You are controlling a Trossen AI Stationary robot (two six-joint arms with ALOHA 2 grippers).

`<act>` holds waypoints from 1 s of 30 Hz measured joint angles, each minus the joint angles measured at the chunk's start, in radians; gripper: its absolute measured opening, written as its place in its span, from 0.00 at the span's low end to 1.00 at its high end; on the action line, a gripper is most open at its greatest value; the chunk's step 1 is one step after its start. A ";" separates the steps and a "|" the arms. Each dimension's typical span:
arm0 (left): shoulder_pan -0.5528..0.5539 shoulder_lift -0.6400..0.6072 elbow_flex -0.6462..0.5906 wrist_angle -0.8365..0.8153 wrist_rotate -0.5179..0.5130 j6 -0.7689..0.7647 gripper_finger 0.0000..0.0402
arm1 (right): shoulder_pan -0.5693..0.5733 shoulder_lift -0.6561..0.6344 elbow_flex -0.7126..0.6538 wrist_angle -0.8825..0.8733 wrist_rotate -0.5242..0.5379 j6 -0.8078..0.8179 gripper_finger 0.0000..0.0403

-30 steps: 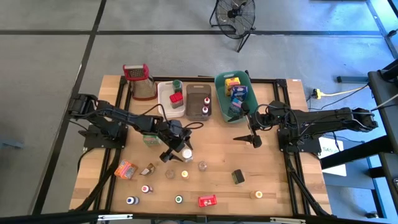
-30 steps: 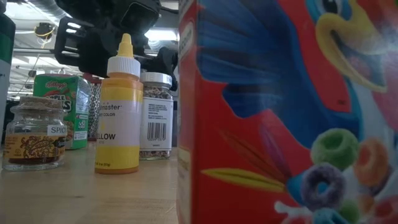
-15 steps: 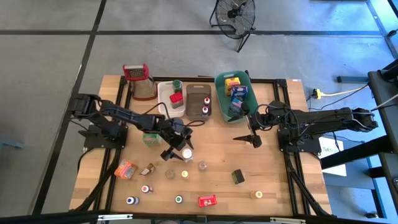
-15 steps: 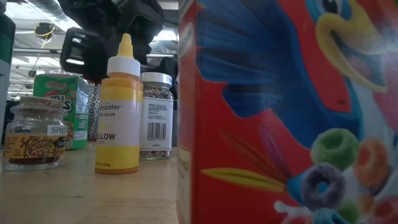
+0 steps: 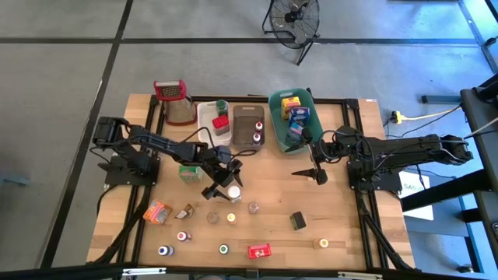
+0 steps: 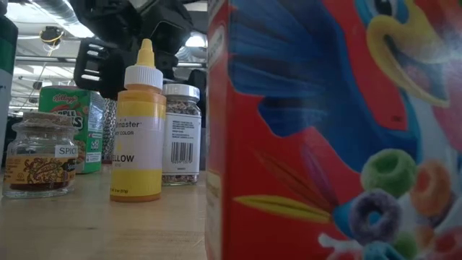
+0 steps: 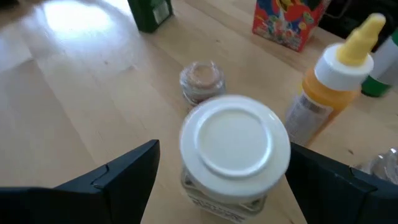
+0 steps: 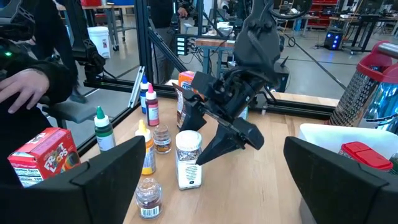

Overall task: Pick & Place Kitchen Items
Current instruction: Put the white spice bottle into the left white bin

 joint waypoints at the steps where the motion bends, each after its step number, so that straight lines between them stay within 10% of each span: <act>1: 0.000 0.004 0.000 0.001 0.007 0.000 0.82 | 0.000 0.000 0.000 0.000 0.000 0.000 0.96; 14: 0.029 0.039 0.002 0.031 0.084 -0.018 0.80 | 0.000 0.000 0.000 0.000 -0.001 0.000 0.96; 30: 0.033 0.039 0.004 0.020 0.125 -0.026 0.50 | 0.000 0.000 0.000 0.000 -0.001 0.000 0.96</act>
